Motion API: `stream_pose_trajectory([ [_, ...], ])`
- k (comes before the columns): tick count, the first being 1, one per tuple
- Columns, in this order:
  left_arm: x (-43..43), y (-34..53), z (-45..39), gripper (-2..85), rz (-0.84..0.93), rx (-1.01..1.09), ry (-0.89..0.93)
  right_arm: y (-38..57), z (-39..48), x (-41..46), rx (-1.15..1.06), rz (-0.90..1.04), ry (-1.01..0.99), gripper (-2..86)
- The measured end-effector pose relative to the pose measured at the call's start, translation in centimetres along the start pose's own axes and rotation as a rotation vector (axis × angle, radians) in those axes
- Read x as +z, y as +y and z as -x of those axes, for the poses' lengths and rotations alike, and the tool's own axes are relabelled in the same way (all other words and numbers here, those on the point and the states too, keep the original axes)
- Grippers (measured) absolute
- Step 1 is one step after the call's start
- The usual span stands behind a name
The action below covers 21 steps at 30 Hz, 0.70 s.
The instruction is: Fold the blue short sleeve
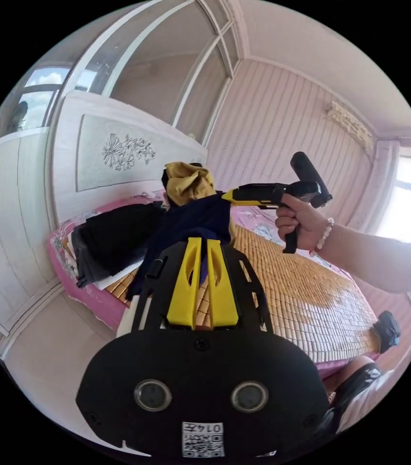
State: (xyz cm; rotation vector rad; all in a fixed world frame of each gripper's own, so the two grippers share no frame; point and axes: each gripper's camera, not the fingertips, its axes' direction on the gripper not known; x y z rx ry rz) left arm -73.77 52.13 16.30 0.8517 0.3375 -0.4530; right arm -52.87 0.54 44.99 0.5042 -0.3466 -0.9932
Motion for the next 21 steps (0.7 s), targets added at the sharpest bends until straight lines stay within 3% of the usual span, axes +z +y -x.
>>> stream_pose_trajectory([
  [6, 1.9, 0.6, -12.8, 1.1, 0.085, 0.182, 0.447, 5.7, 0.2, -12.2, -0.02, -0.033, 0.17, 1.3],
  [8, 4.9, 3.0, -18.2, 3.0, 0.299, 0.244, 0.665, 9.9, -1.5, -16.0, 0.066, -0.015, 0.259, 1.6],
  [10, 6.6, 5.2, -21.2, 3.9, 0.427, 0.276, 0.736, 17.2, -5.3, -19.9, 0.207, 0.064, 0.332, 2.5],
  [14, 8.9, 8.6, -24.4, 4.6, 0.579, 0.328, 0.707, 29.8, -9.8, -22.8, 0.488, 0.275, 0.612, 4.8],
  [16, 10.3, 9.5, -25.1, 5.0, 0.638, 0.32, 0.682, 35.3, -9.1, -23.6, 0.57, 0.275, 0.578, 6.3],
  [21, 13.3, 10.0, -26.7, 6.4, 0.683, 0.318, 0.625, 38.1, -5.7, -22.0, 0.544, 0.212, 0.527, 6.7],
])
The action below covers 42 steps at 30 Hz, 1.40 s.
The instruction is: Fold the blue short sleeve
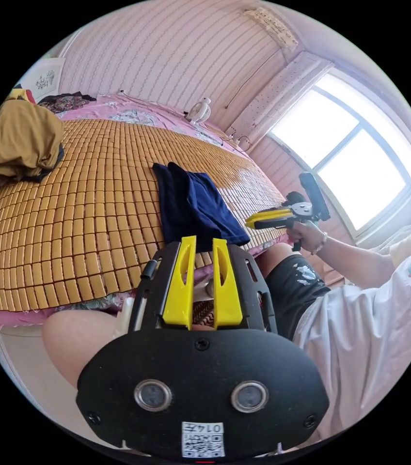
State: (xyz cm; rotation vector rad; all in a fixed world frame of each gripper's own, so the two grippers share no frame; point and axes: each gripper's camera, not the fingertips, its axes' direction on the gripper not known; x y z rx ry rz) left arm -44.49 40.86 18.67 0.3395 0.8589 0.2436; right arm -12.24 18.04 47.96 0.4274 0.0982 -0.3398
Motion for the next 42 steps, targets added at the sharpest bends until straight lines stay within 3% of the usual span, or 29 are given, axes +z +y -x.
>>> stream_pose_trajectory([
  [8, 8.0, -4.8, 0.0, 6.7, 0.217, -0.031, -0.152, -2.6, 5.4, 1.0, -0.167, -0.051, -0.137, 9.6],
  [12, 10.9, -6.4, -1.3, 6.9, 0.242, -0.004, -0.212, -3.8, 6.8, 2.7, -0.254, 0.03, -0.049, 10.3],
  [17, 15.0, -8.0, -2.0, 6.9, 0.3, -0.005, -0.258, -3.2, 3.8, 1.8, -0.151, 0.046, -0.027, 1.9],
  [19, 16.1, -8.2, -2.3, 5.6, 0.317, 0.011, -0.305, -1.5, 0.9, -1.4, -0.063, -0.06, -0.15, 0.8],
  [24, 16.9, -9.0, -3.0, 3.9, 0.293, -0.006, -0.261, 5.4, -9.3, -9.3, 0.277, -0.282, -0.221, 1.5],
  [28, 17.2, -9.4, -4.3, 3.5, 0.28, 0.01, -0.273, 11.6, -15.4, -14.0, 0.47, -0.32, -0.007, 4.3],
  [34, 17.0, -10.0, -5.9, 3.4, 0.288, 0.001, -0.274, 13.2, -18.0, -14.4, 0.498, -0.179, 0.045, 9.7],
  [42, 15.8, -10.2, -8.5, 2.7, 0.317, 0.019, -0.294, 9.8, -17.9, -14.3, 0.408, -0.151, 0.186, 11.0],
])
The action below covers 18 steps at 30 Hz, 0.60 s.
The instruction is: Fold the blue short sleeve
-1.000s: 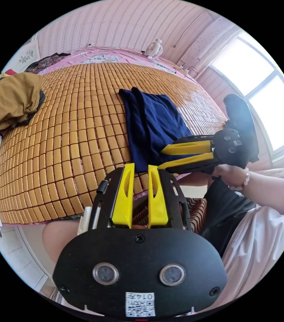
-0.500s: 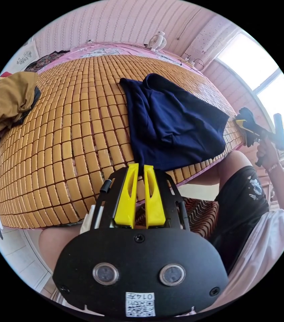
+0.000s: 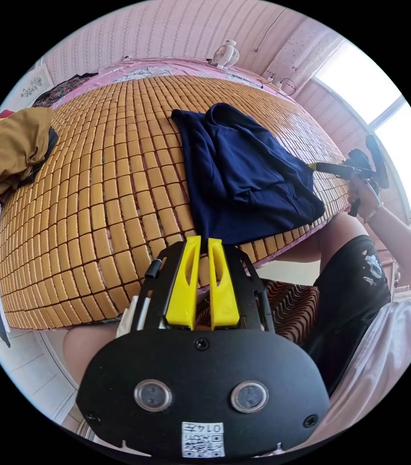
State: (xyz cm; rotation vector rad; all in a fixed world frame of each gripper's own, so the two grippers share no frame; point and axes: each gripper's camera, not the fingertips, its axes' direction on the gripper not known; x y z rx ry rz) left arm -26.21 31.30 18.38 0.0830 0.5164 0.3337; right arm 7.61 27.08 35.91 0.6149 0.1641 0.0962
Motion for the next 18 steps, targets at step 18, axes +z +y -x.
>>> stream_pose_trajectory([
  [18, -28.3, 4.4, -0.8, -1.0, -0.623, -0.016, 0.049, 4.6, -7.7, -21.6, -0.002, -0.294, -0.364, 0.4],
])
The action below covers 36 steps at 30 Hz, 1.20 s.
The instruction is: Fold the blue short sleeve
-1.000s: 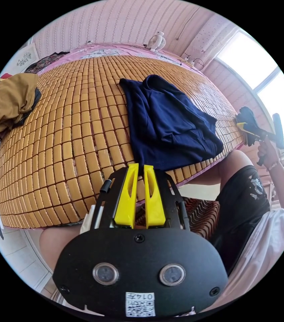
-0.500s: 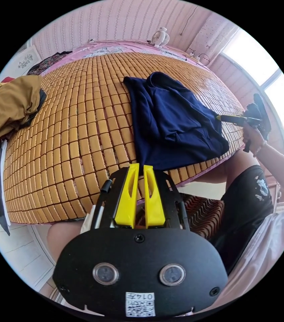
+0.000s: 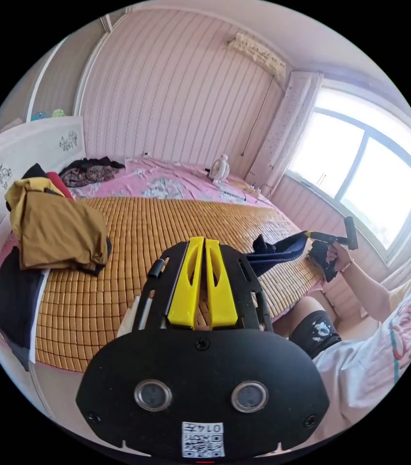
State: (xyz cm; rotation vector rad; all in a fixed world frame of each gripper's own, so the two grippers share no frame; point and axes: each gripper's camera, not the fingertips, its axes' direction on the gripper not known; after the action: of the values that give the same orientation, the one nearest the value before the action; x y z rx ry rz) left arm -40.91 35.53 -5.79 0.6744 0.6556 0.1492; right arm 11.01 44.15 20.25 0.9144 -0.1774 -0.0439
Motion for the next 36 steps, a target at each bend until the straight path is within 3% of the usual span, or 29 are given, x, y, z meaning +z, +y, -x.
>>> stream_pose_trajectory([
  [11, -22.0, -5.7, -4.4, -1.0, -0.539, 0.055, -0.061, -3.7, 10.1, -20.6, -0.346, -0.372, -0.07, 0.5],
  [16, -27.5, -6.3, -7.3, -1.0, -0.657, 0.071, -0.094, -3.1, 14.3, -28.2, -0.45, -0.482, -0.105, 0.3],
  [22, -35.8, -5.7, -10.5, -1.0, -0.897, 0.117, 0.035, 0.3, 17.6, -37.9, -0.533, -0.684, -0.08, 0.1],
  [26, -41.6, -6.2, -13.0, -1.0, -1.061, 0.264, 0.104, 2.7, 18.8, -44.7, -0.637, -0.802, -0.07, 0.0],
  [30, -42.4, -9.0, -13.3, -1.0, -1.083, 0.292, 0.08, 2.6, 19.6, -49.7, -0.703, -0.883, -0.103, -0.1],
  [33, -37.6, -13.1, -10.8, -1.0, -0.896, 0.158, 0.068, -0.2, 18.8, -48.4, -0.666, -0.832, -0.091, 0.0],
  [36, -29.8, -15.5, -8.4, -1.0, -0.651, 0.065, -0.007, -4.9, 16.6, -42.3, -0.569, -0.621, 0.004, 0.1],
])
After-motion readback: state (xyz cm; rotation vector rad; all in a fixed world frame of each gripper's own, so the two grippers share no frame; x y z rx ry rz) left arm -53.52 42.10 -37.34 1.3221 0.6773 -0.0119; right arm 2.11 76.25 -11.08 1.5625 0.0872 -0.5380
